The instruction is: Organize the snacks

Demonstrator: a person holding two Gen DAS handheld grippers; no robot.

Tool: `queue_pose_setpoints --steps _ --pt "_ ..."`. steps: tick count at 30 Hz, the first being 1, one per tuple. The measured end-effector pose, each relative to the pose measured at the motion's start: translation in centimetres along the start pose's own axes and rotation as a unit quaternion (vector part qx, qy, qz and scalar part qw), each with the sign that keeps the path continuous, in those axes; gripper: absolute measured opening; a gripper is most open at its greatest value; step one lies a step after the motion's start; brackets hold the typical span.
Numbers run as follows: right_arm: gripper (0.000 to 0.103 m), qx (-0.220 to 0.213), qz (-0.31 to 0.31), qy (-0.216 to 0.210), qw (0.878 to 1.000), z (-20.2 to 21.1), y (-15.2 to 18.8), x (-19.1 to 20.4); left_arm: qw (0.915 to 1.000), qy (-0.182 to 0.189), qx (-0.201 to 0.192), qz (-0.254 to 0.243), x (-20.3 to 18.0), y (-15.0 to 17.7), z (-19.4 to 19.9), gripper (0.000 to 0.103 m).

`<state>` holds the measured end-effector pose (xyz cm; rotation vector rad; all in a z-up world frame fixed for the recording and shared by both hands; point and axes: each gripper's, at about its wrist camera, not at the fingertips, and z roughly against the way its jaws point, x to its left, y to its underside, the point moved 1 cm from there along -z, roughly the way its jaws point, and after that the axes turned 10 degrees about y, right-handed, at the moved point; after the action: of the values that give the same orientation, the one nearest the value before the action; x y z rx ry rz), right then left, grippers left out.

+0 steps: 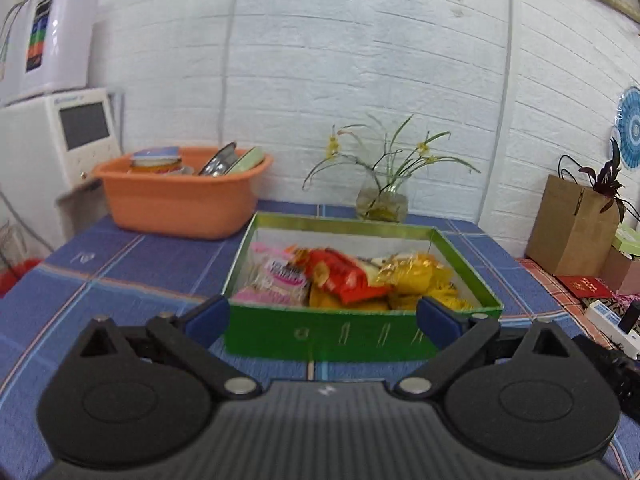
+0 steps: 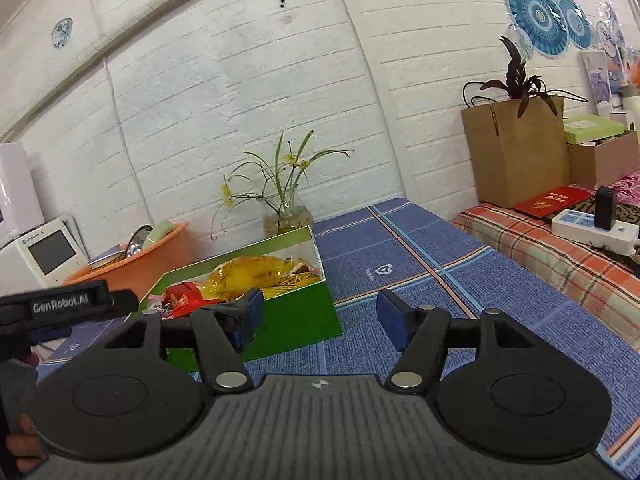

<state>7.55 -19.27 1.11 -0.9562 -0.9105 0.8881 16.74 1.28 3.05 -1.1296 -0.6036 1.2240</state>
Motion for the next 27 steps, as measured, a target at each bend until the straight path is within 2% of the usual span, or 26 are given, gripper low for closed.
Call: queue_pose_setpoints --steps 3,5,8,10,13,16,19,23,27 --pt "0.103 -0.017 0.000 -0.022 1.000 1.6 0.6 -0.2 0.9990 -0.042 0.003 0.013 1.1 2.4 2.2 0.097" --pt "0.103 -0.024 0.013 -0.025 0.999 2.5 1.0 0.4 0.9975 -0.070 0.001 0.004 1.2 3.4 3.3 0.097" --pt "0.103 -0.024 0.038 -0.040 0.998 3.7 1.7 1.4 0.9956 -0.090 0.021 -0.016 0.5 3.9 3.9 0.097" --pt "0.103 -0.029 0.055 -0.036 0.997 4.5 2.2 1.9 0.9954 -0.090 0.017 -0.025 -0.2 4.0 4.7 0.097" --pt "0.103 -0.042 0.080 -0.020 0.996 5.4 3.0 2.1 0.9962 -0.085 0.006 -0.014 -0.9 4.0 6.0 0.097" --pt "0.103 -0.050 0.097 0.000 0.994 5.9 3.6 2.0 0.9950 -0.096 -0.005 -0.026 -1.5 4.3 6.6 0.097" --pt "0.103 -0.050 0.109 0.016 0.993 6.1 4.1 1.8 0.9916 -0.119 0.021 -0.046 -2.0 5.0 6.3 0.097" --pt "0.103 -0.044 0.109 0.021 0.993 6.1 4.2 1.6 0.9926 -0.092 0.071 -0.035 -1.6 5.7 5.5 0.097" --pt "0.103 -0.042 0.112 0.021 0.993 6.2 4.5 1.6 0.9927 -0.086 0.080 -0.024 -1.3 6.1 5.2 0.097"
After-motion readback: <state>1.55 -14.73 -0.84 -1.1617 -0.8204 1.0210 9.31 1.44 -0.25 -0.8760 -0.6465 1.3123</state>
